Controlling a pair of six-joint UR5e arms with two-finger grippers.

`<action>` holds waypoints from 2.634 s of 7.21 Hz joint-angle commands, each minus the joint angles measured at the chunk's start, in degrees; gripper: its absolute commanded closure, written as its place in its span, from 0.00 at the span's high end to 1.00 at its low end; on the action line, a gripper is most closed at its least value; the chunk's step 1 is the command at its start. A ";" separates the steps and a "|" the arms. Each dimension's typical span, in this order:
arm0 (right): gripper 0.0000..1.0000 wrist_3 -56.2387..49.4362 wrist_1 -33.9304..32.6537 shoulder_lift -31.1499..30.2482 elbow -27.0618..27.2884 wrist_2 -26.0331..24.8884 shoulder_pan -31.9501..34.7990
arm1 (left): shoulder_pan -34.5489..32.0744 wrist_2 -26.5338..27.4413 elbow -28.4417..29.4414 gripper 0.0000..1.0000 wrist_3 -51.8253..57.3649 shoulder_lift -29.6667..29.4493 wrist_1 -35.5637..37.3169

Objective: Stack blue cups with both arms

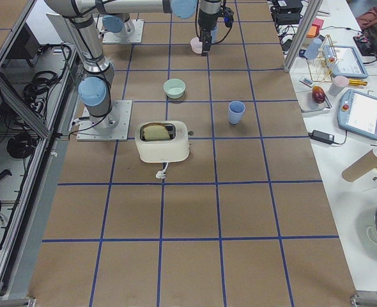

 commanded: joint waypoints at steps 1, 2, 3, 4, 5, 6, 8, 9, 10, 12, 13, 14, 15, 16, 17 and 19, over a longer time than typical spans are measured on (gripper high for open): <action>1.00 0.12 -0.98 1.34 0.00 -0.54 -0.26 | -0.33 0.02 -0.15 1.00 0.69 -8.48 6.48; 1.00 -0.57 -1.52 5.36 -0.69 -0.45 -1.31 | -0.42 0.28 -0.85 1.00 0.53 -11.30 7.65; 1.00 -1.45 -6.31 6.70 -2.26 -0.62 -4.45 | -1.11 0.45 -1.47 1.00 0.78 -12.81 8.62; 1.00 -7.46 -13.32 8.72 -2.80 -0.28 -7.70 | -1.56 0.54 -1.56 0.98 0.70 -14.22 10.28; 1.00 -17.79 -20.52 14.13 -3.68 -0.36 -9.12 | -1.73 0.46 -1.73 0.70 0.87 -14.76 10.47; 1.00 -20.94 -25.64 17.93 -4.03 -0.19 -11.31 | -1.74 0.63 -1.91 0.33 1.05 -14.85 10.21; 1.00 -22.80 -28.93 22.51 -4.82 -0.27 -12.91 | -1.74 0.72 -2.35 0.00 0.96 -14.94 10.21; 1.00 -23.34 -30.16 24.54 -5.09 -0.19 -13.44 | -1.65 2.72 -2.18 0.00 1.05 -14.85 10.12; 1.00 -23.60 -30.17 26.12 -5.01 0.07 -14.14 | -1.65 5.26 -2.00 0.00 1.14 -14.76 10.12; 1.00 -24.66 -29.83 27.37 -4.30 -0.27 -15.46 | -2.00 5.47 -0.60 0.00 1.05 -13.71 9.69; 1.00 -24.58 -29.47 28.15 -4.22 -0.36 -15.47 | -3.22 4.86 1.84 0.00 0.09 -13.71 9.68; 1.00 -24.57 -26.34 28.68 -4.21 -0.28 -15.47 | -6.45 4.76 5.52 0.00 -1.66 -14.32 9.42; 1.00 -24.57 -24.22 28.78 -4.21 -0.27 -15.47 | -10.14 4.24 7.56 0.00 -7.76 -14.84 8.29; 1.00 -24.57 -24.02 29.04 -4.21 -0.19 -15.47 | -14.00 2.06 7.41 0.00 -14.00 -14.41 8.19; 0.75 -24.57 -24.02 29.30 -4.21 0.25 -15.47 | -17.87 -0.83 5.92 0.00 -22.16 -13.71 8.10; 0.08 -24.66 -23.67 30.36 -4.21 -0.36 -15.47 | -26.92 -1.39 -0.47 0.00 -37.81 -10.91 8.10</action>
